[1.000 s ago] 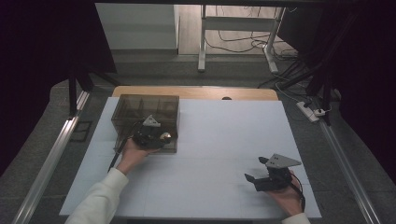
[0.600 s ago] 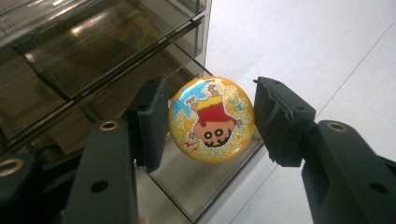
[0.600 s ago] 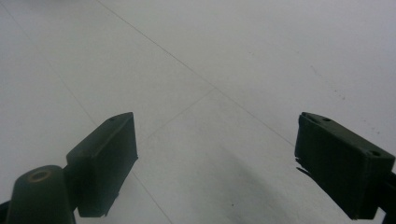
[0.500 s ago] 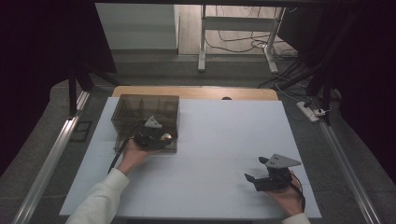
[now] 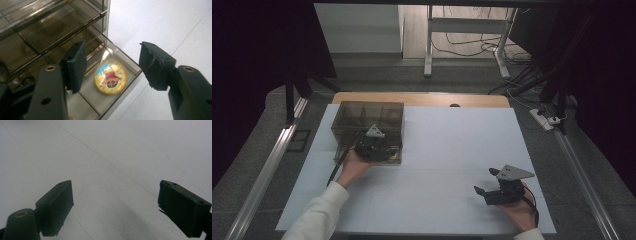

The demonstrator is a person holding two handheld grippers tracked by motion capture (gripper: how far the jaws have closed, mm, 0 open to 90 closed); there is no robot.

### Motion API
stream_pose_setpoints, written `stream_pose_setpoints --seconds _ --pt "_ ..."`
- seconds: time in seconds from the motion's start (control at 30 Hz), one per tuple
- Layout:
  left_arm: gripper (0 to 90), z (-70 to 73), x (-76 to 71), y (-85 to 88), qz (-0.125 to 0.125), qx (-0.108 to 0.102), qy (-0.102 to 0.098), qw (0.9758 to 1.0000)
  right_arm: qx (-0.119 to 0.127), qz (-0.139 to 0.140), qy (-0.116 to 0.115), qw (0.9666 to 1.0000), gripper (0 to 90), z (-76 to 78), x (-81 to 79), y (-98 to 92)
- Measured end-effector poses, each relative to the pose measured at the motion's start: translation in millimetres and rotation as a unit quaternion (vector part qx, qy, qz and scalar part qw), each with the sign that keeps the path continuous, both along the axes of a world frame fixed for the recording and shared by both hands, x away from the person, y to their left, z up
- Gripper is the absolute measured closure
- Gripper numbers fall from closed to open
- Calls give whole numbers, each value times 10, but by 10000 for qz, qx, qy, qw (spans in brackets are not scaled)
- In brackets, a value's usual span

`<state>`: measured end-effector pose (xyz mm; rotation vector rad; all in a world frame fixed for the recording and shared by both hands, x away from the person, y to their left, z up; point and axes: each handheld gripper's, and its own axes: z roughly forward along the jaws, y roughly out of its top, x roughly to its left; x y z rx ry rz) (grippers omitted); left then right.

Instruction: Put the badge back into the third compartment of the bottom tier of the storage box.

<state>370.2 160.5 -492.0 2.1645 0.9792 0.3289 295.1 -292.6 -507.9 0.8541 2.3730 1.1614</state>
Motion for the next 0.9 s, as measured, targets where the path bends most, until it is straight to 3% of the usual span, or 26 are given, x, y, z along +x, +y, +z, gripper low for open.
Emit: stream_pose_setpoints --seconds 0.4,0.9 --pt "305 60 -78 33 10 -70 -89 9999 19 14 -4 10000 125 0 0 -2" --pt "264 112 -372 259 175 -310 -334 9988 43 -4 -51 10000 125 10 -8 -7"
